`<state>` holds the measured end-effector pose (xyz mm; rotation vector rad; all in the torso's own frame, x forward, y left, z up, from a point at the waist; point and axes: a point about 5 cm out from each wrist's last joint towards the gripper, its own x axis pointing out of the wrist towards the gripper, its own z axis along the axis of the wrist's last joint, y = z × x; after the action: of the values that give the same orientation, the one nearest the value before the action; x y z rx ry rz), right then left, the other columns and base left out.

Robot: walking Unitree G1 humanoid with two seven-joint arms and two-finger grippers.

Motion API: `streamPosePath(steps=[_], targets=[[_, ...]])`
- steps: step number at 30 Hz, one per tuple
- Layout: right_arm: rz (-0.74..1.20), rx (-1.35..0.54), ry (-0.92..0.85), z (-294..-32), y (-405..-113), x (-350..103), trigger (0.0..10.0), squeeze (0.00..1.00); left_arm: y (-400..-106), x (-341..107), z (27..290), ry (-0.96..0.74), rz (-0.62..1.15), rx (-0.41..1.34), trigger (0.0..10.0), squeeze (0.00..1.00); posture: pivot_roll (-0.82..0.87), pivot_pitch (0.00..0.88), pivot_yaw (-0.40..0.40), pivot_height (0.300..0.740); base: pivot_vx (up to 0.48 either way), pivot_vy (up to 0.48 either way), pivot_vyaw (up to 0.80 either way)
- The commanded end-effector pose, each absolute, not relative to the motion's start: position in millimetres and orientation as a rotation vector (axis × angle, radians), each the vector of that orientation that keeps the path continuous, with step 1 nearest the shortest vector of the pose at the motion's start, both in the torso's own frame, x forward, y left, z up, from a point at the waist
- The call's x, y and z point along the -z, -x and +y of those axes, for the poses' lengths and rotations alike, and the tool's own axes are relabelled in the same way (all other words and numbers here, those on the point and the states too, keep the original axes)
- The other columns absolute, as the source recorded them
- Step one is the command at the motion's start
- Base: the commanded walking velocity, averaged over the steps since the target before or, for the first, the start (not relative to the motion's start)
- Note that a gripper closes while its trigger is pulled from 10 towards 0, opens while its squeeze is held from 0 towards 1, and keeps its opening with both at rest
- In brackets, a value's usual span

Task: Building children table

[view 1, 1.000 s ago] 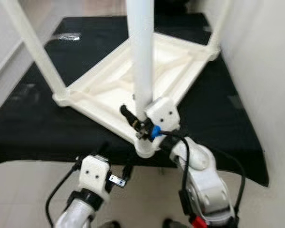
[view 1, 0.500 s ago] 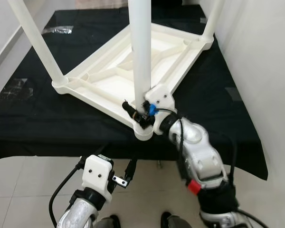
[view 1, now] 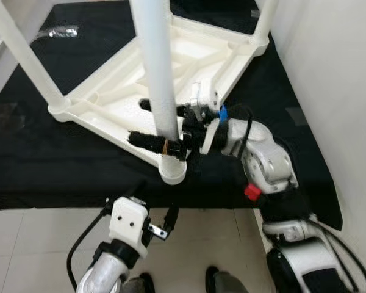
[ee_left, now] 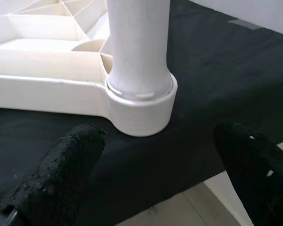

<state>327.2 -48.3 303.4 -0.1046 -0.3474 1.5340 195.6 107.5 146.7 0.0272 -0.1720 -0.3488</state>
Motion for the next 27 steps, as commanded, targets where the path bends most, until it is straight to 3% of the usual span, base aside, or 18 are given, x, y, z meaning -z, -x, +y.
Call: streamPosePath(steps=[1, 5, 6, 7, 8, 16, 21, 22, 23, 24, 25, 26, 27], targets=[[-0.345, -1.595, 0.091, -45, -326, -299, 10.0, 0.00, -192, -146, 107, -0.031, -0.160, 0.344, 10.0, 0.00, 0.09, 0.286, -0.015, 0.740, 0.000, 0.000, 0.00], [-0.346, -1.635, 0.113, -46, -327, -300, 10.0, 0.00, -191, -146, 107, -0.030, -0.161, 0.342, 10.0, 0.00, 0.09, 0.286, -0.017, 0.740, 0.000, 0.000, 0.00], [-0.347, -1.665, 0.122, -46, -329, -301, 6.3, 0.00, -191, -146, 107, -0.030, -0.161, 0.341, 10.0, 0.00, 0.10, 0.287, -0.019, 0.740, 0.000, 0.000, 0.00], [-0.347, -1.665, 0.122, -46, -329, -301, 6.3, 0.00, -191, -146, 107, -0.030, -0.161, 0.341, 10.0, 0.00, 0.10, 0.287, -0.019, 0.740, 0.000, 0.000, 0.00], [-0.348, -1.690, 0.127, -46, -330, -303, 0.0, 0.00, -190, -146, 107, -0.030, -0.161, 0.340, 10.0, 0.00, 0.10, 0.286, -0.019, 0.740, 0.000, 0.000, 0.00], [-0.357, -1.687, 0.153, -46, -337, -300, 0.0, 0.00, -189, -146, 107, -0.026, -0.157, 0.345, 10.0, 0.00, 0.09, 0.284, -0.014, 0.740, 0.000, 0.000, 0.00], [-0.356, -1.370, 0.237, -51, -345, -287, 0.0, 0.00, -188, -146, 107, -0.028, -0.157, 0.342, 10.0, 0.00, 0.09, 0.288, -0.022, 0.740, 0.000, 0.000, 0.00], [-0.308, -1.221, 0.236, -54, -350, -280, 0.0, 0.00, -188, -146, 108, -0.029, -0.157, 0.340, 10.0, 0.00, 0.08, 0.288, -0.034, 0.740, 0.000, 0.000, 0.00], [-0.308, -1.221, 0.236, -54, -350, -280, 0.0, 0.00, -188, -146, 108, -0.029, -0.157, 0.340, 10.0, 0.00, 0.08, 0.288, -0.034, 0.740, 0.000, 0.000, 0.00], [-0.260, -1.018, 0.254, -58, -355, -271, 0.0, 0.00, -188, -145, 108, -0.029, -0.157, 0.337, 10.0, 0.00, 0.08, 0.288, -0.034, 0.740, 0.000, 0.000, 0.00], [-0.260, -1.018, 0.254, -58, -355, -271, 0.0, 0.00, -188, -145, 108, -0.029, -0.157, 0.337, 10.0, 0.00, 0.08, 0.288, -0.034, 0.740, 0.000, 0.000, 0.00], [-0.168, -0.680, 0.239, -70, -355, -253, 0.0, 0.00, -187, -145, 109, -0.030, -0.156, 0.334, 10.0, 0.00, 0.07, 0.288, -0.035, 0.740, 0.000, 0.000, 0.00], [-0.168, -0.680, 0.239, -70, -355, -253, 0.0, 0.00, -187, -145, 109, -0.030, -0.156, 0.334, 10.0, 0.00, 0.07, 0.288, -0.035, 0.740, 0.000, 0.000, 0.00]])
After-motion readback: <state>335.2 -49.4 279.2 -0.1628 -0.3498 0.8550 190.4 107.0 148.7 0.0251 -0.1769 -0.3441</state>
